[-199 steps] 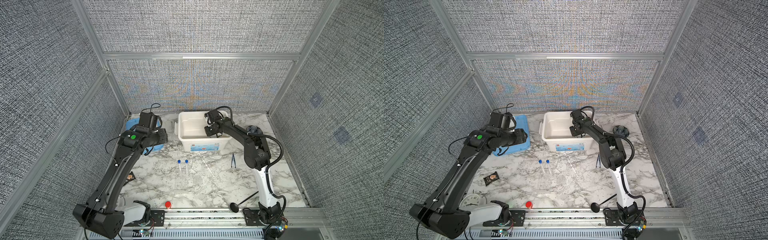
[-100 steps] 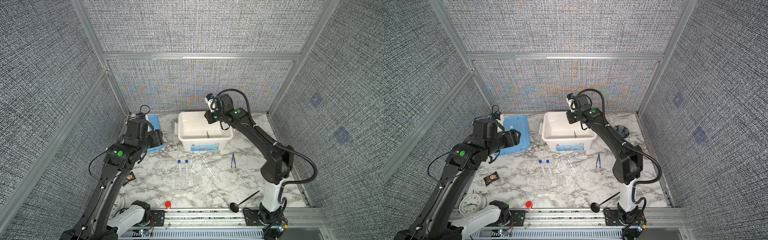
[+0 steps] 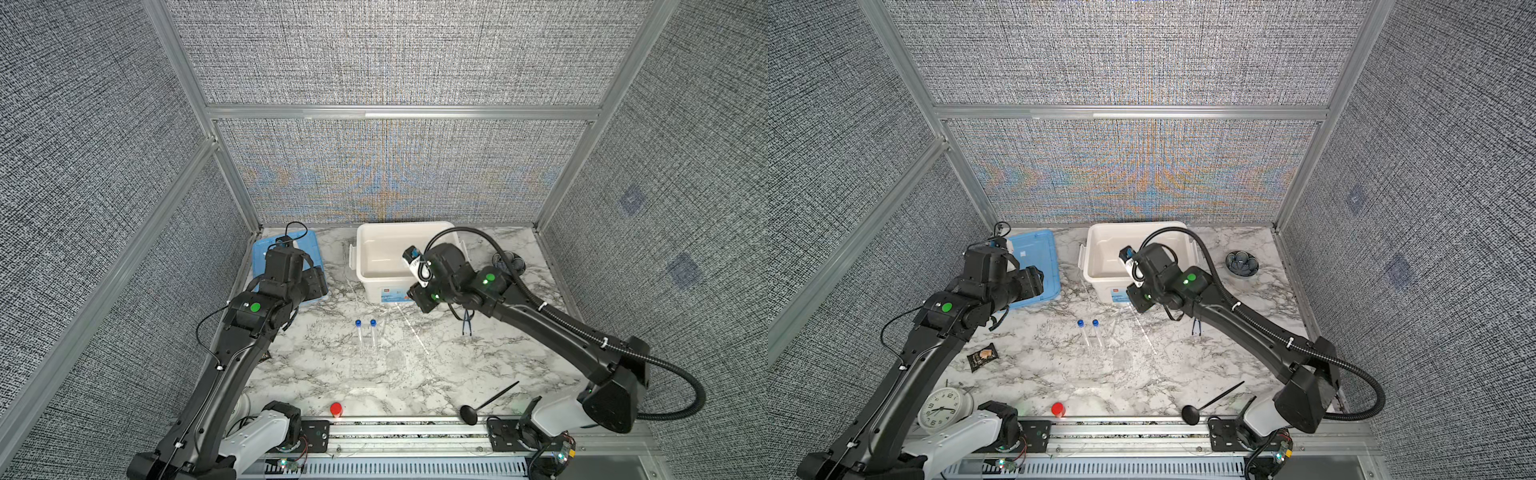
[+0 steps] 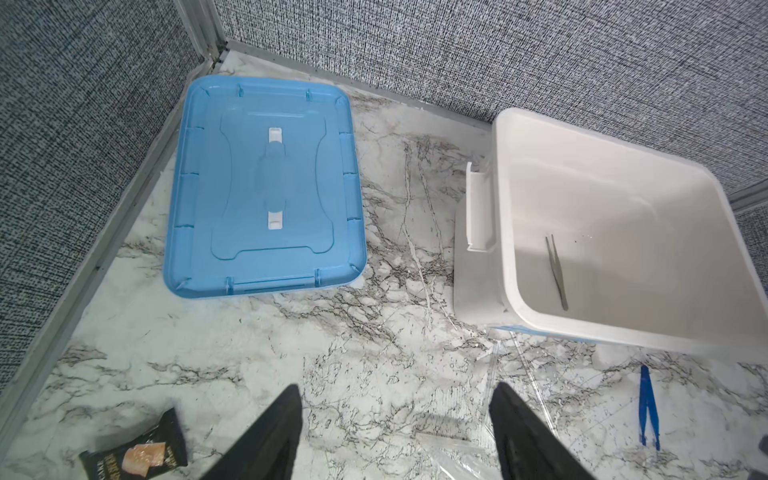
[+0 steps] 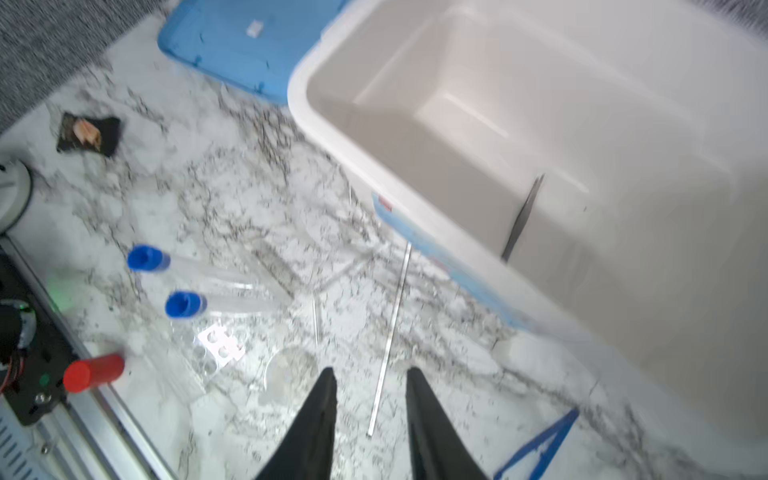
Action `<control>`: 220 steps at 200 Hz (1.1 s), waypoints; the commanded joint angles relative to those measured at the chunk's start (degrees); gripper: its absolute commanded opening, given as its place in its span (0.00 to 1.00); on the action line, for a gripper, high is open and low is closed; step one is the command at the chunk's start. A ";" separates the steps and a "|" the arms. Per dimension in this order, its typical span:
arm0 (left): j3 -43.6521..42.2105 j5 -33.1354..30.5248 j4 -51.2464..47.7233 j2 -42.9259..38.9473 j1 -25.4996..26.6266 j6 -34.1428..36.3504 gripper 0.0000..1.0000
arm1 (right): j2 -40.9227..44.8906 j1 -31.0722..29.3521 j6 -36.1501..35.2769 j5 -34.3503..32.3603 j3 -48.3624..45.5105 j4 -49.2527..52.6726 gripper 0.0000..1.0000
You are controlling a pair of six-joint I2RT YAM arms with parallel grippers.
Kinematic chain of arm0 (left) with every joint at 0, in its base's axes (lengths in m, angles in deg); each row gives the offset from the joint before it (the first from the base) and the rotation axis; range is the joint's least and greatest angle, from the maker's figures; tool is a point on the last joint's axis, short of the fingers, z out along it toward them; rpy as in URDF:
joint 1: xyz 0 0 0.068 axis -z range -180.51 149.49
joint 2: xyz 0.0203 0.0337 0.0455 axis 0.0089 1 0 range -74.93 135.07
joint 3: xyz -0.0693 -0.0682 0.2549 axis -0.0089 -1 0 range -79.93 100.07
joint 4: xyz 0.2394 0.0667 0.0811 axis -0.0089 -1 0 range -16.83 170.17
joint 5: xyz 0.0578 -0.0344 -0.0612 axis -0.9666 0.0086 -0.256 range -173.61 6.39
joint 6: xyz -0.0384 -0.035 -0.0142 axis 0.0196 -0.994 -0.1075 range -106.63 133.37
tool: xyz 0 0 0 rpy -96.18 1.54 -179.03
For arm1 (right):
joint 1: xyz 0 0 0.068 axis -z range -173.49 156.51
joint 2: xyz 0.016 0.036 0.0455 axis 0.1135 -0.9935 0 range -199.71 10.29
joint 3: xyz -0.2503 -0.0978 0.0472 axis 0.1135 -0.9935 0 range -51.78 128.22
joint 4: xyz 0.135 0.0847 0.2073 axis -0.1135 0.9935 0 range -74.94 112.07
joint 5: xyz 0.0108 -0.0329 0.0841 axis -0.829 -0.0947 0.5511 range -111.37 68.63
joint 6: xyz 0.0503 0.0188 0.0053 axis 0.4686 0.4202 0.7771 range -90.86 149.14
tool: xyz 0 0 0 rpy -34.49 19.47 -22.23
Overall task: Organize the chemistry lab equipment
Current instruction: 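Withdraw the right gripper from the bin and lower it over the glass rod, then close the right gripper on the glass rod lying on the table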
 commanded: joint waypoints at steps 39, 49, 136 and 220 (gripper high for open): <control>-4.39 0.25 3.59 0.35 -1.22 -1.84 0.73 | -4.14 -5.37 16.07 -5.56 -3.32 13.15 0.39; -4.96 0.16 3.78 0.48 -1.45 -1.94 0.73 | -6.30 -5.36 17.31 -5.44 -3.16 14.81 0.41; -7.71 0.27 3.78 -0.18 -2.72 -1.92 0.74 | -19.04 -5.12 18.72 2.83 -5.39 14.98 0.44; -8.11 0.59 4.10 -0.23 -3.03 -1.94 0.74 | -25.06 -1.31 14.57 4.39 -4.07 12.81 0.36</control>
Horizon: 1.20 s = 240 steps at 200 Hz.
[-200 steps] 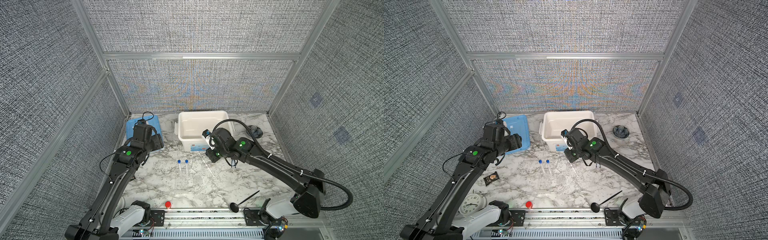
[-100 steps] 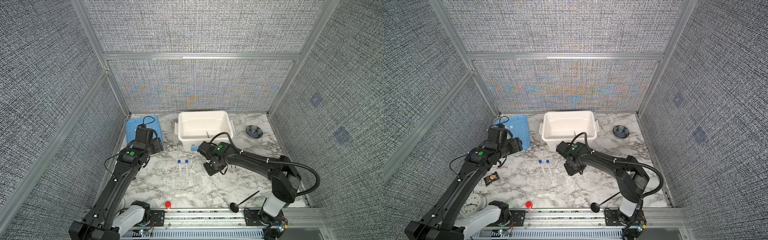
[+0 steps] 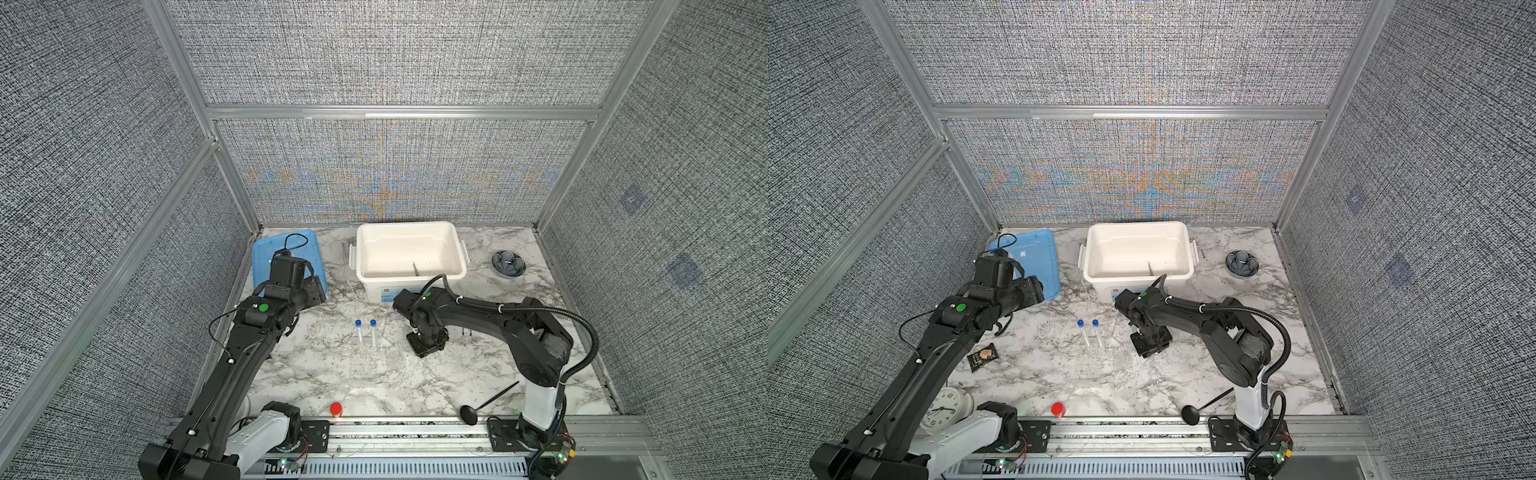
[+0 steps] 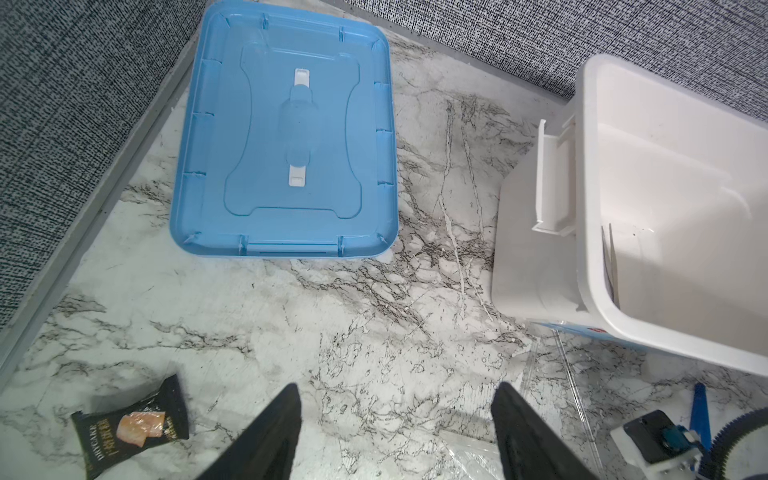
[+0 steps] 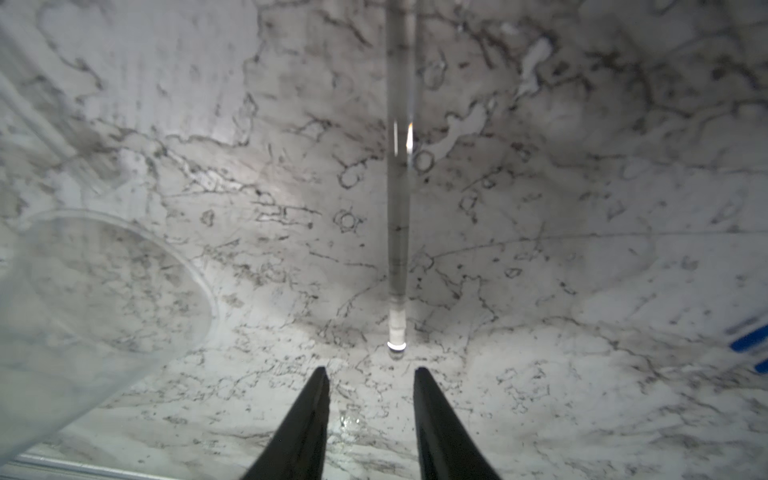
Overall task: Organize the chemistry lab equipment
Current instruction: 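Close the right gripper on the glass rod lying on the table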
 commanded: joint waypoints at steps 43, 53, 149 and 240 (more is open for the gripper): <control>-0.25 1.03 1.24 -0.62 -0.28 -0.77 0.74 | -2.18 0.69 -1.50 1.91 -1.42 -3.51 0.25; -0.50 1.15 1.56 -0.57 -0.26 -0.63 0.74 | -2.25 0.62 -1.33 1.41 -2.12 -4.13 0.23; -0.19 2.63 2.71 0.26 -0.37 -1.91 0.74 | 2.70 -1.67 0.63 -3.21 -4.28 -0.10 0.07; 0.89 5.94 3.61 3.42 -0.37 -3.14 0.74 | 12.63 -2.09 3.47 -1.74 -17.51 -2.96 0.07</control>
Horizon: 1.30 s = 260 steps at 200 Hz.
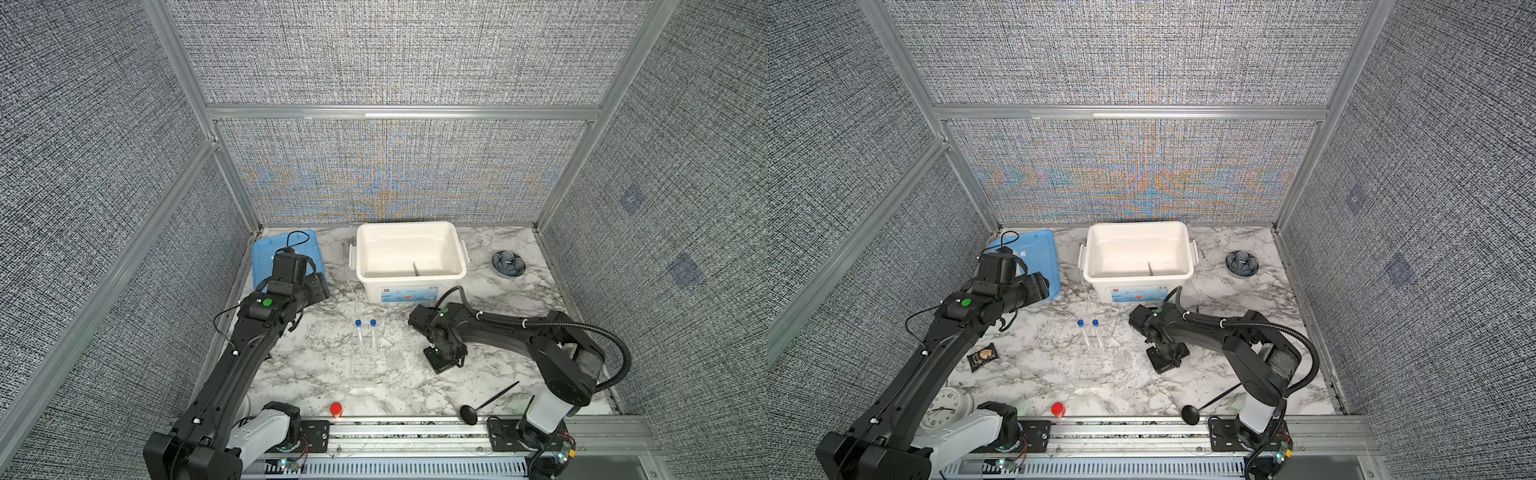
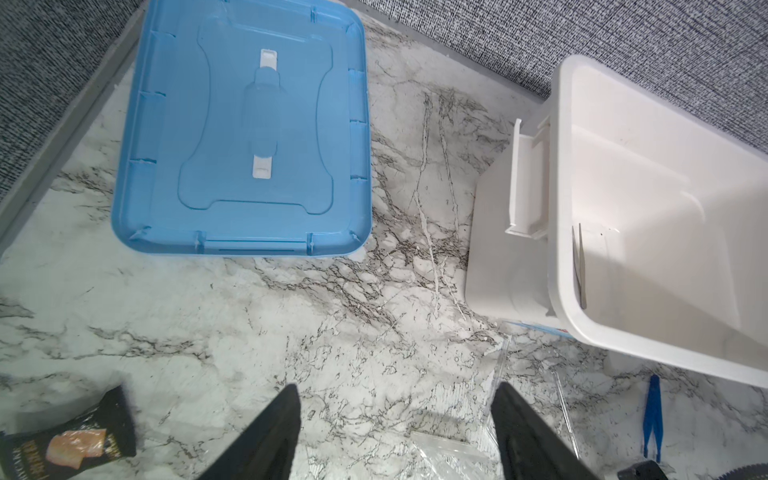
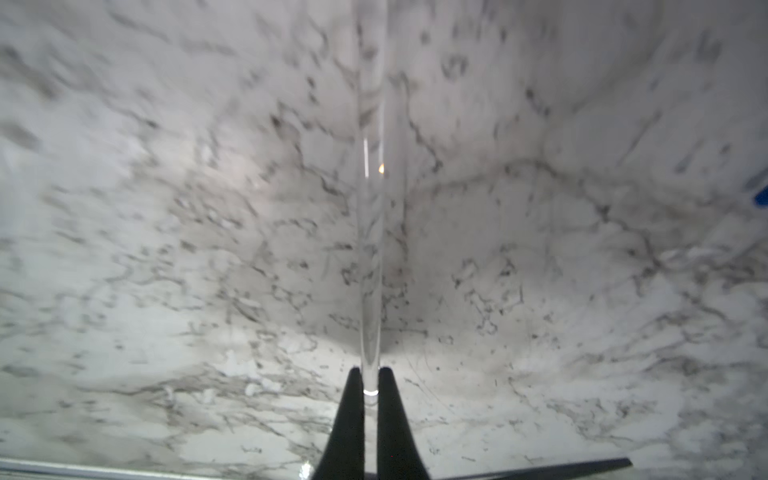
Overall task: Organize the chemistry lab equipment
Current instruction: 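Close the right gripper on the glass rod lying on the table, then lift the glass rod with the right gripper and carry it over the bin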
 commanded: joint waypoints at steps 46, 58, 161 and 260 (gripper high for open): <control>0.80 2.51 1.55 1.77 -0.02 -1.30 0.74 | 0.63 -0.32 -0.76 0.47 -2.26 -1.57 0.17; 0.22 2.68 2.32 1.69 -0.02 -1.30 0.74 | 0.22 -0.23 -1.53 -0.23 -2.25 -1.98 0.23; -0.02 2.11 1.91 1.91 -0.02 -0.78 0.75 | -6.04 2.58 -4.93 3.21 1.98 -6.70 0.16; 0.78 2.73 2.09 2.57 -0.02 -0.81 0.76 | 5.82 1.79 -2.74 -0.52 2.35 -2.41 0.09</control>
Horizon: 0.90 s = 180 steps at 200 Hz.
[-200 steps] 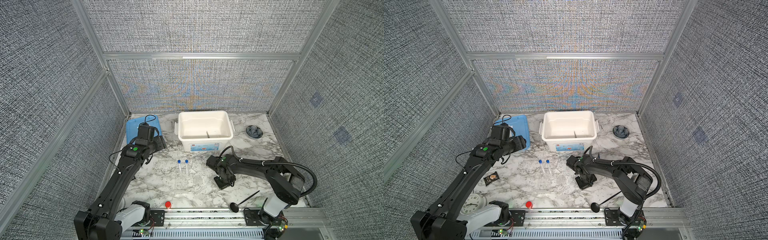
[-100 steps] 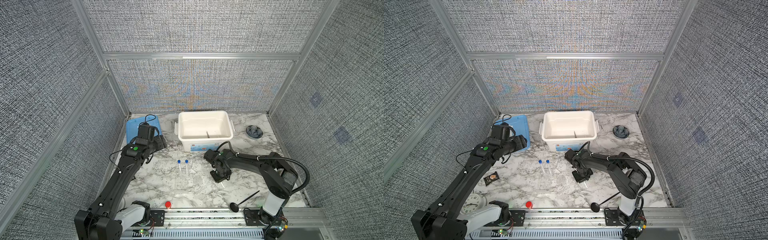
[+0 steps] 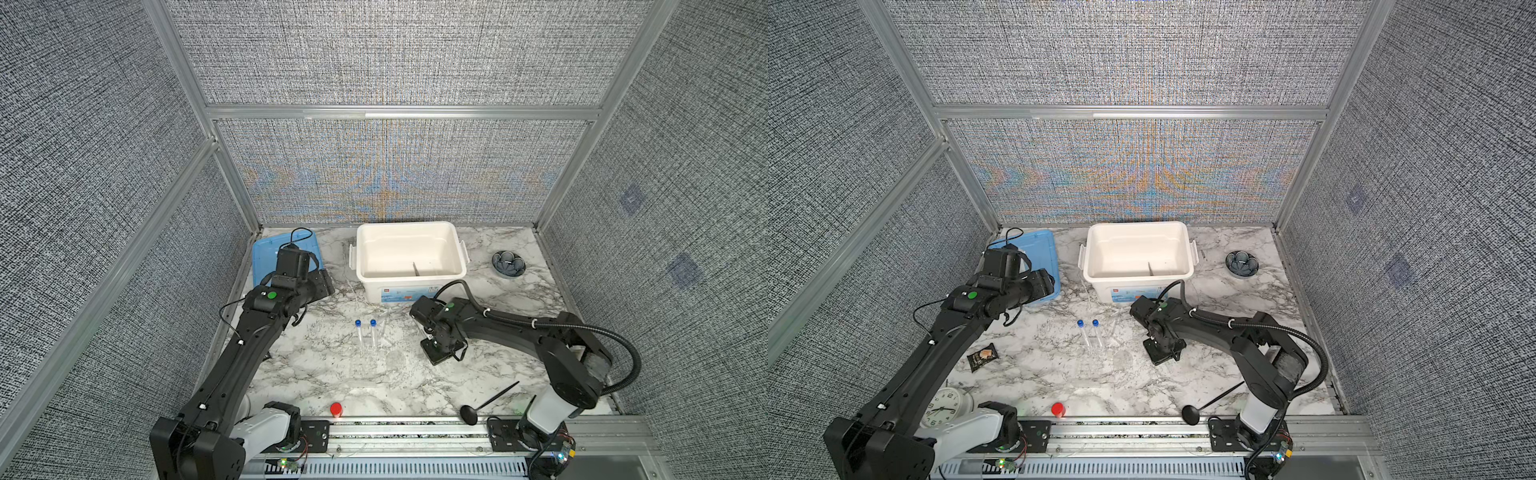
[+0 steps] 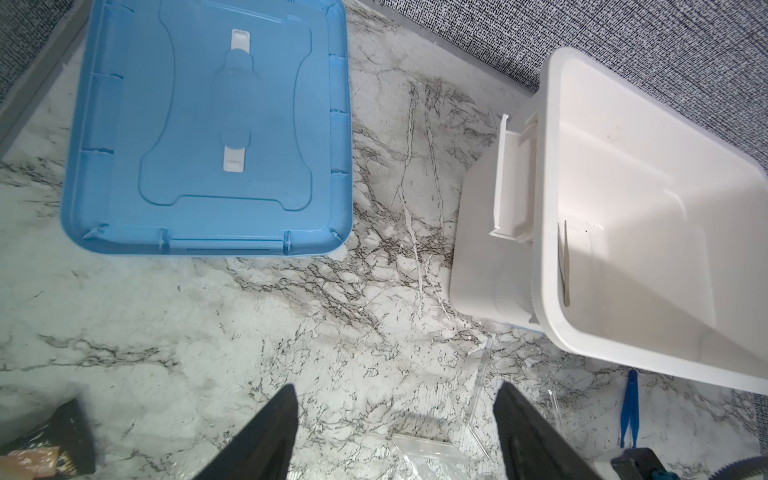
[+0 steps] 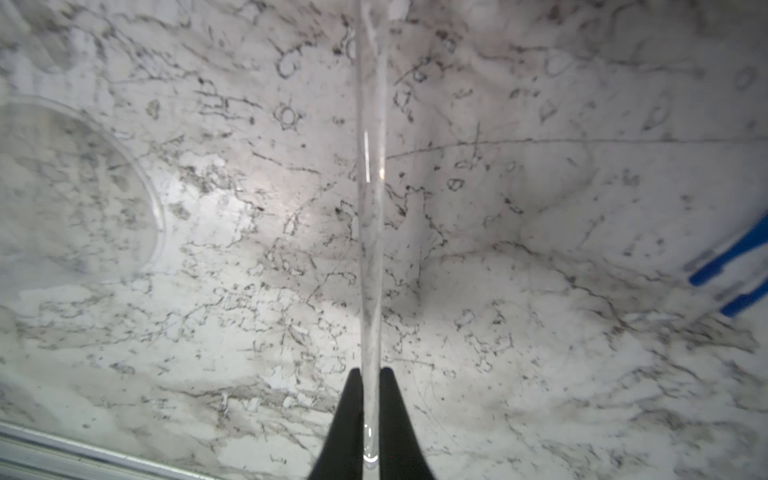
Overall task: Organize the chemistry lab equipment
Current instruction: 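Lift the glass rod with the right gripper and carry it over the bin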
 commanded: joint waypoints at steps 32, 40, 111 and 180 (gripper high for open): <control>0.47 0.48 -0.09 0.27 -0.02 -0.08 0.75 | 8.42 -0.41 1.51 -3.62 -2.07 0.32 0.08; 0.40 0.74 0.21 0.18 -0.02 -0.06 0.76 | 9.92 -0.43 1.30 -3.99 -2.50 -0.11 0.08; 0.71 1.99 0.37 0.66 -0.02 -0.15 0.75 | 25.33 -0.78 -2.33 -9.28 -9.39 -5.85 0.08; 2.93 3.58 -0.09 2.41 -0.02 -0.40 0.76 | 22.65 6.19 -12.51 -8.65 3.65 -4.77 0.07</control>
